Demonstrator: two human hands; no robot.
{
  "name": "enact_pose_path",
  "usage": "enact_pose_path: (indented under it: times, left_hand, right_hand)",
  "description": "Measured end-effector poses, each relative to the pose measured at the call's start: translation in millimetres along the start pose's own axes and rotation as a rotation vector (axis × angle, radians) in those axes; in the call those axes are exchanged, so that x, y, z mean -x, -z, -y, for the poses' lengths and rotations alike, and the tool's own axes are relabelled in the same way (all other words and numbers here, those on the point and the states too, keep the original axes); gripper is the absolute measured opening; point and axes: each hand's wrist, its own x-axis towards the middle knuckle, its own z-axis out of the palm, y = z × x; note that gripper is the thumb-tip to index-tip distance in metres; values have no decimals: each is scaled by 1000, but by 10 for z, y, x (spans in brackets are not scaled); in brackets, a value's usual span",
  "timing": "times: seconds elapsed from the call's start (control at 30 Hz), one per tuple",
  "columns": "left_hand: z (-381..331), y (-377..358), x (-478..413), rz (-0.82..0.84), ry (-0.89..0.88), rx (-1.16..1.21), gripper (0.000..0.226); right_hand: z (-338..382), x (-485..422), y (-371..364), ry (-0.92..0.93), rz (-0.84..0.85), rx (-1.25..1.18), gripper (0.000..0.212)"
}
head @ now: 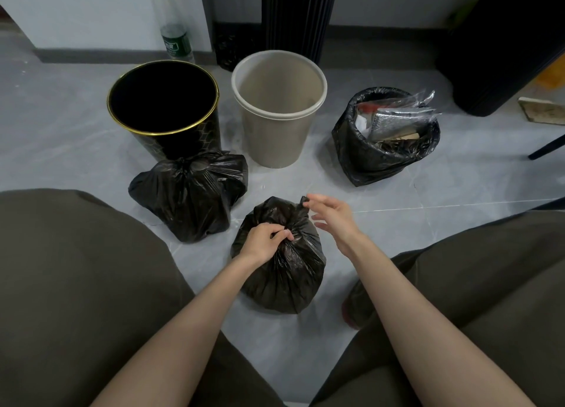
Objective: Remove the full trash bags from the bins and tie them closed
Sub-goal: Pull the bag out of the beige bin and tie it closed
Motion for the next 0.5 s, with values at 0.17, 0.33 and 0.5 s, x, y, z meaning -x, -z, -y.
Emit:
enact_pose_path:
  times: [0.17, 0.33, 0.5]
  left_hand:
    - [8, -27, 4, 0, 0, 24, 25]
    - [31, -30, -12, -2, 27, 40, 26]
    - [37, -44, -19, 27, 12, 74, 24]
  right_hand:
    - [-117, 29, -56, -137, 23, 245, 12]
    - [-193, 24, -51, -194, 92, 277, 23]
    - [-243, -3, -102, -45, 100, 215, 17]
